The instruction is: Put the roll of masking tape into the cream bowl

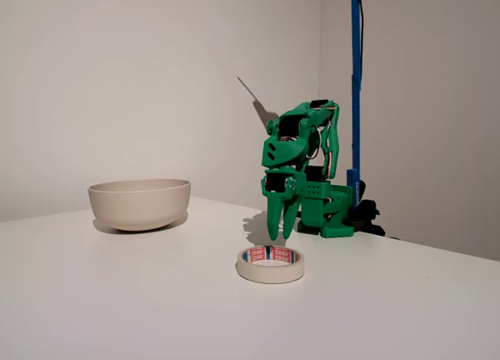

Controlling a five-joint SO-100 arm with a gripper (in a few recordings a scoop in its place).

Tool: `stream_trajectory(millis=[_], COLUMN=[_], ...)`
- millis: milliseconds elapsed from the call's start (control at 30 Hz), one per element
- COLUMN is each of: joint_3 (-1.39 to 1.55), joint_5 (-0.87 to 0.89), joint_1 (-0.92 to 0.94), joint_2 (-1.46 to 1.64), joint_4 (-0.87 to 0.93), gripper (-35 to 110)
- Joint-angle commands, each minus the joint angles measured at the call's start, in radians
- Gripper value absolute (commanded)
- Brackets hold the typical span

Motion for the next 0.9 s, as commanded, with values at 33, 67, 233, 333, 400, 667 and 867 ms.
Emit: stream_trajectory(millis=[33,67,233,333,400,667,867], joint_3=[-0.067,-0.067,-0.066,-0.066,-0.066,-0.064,-0.063], joint_5=[0.028,0.031,0.04,0.044,0.046,0.063,0.069], joint_1=[-0.034,-0.034,-0.034,-0.037,-0.037,-0.044,-0.051], joint_2=[-0.018,-0.029,-0.077,-0.106,-0.118,-0.183,-0.183], joint_4=[-0.002,-0.009,-0.037,-0.054,-0.064,-0.109,-0.106], gripper=[14,13,13,12,12,11,10])
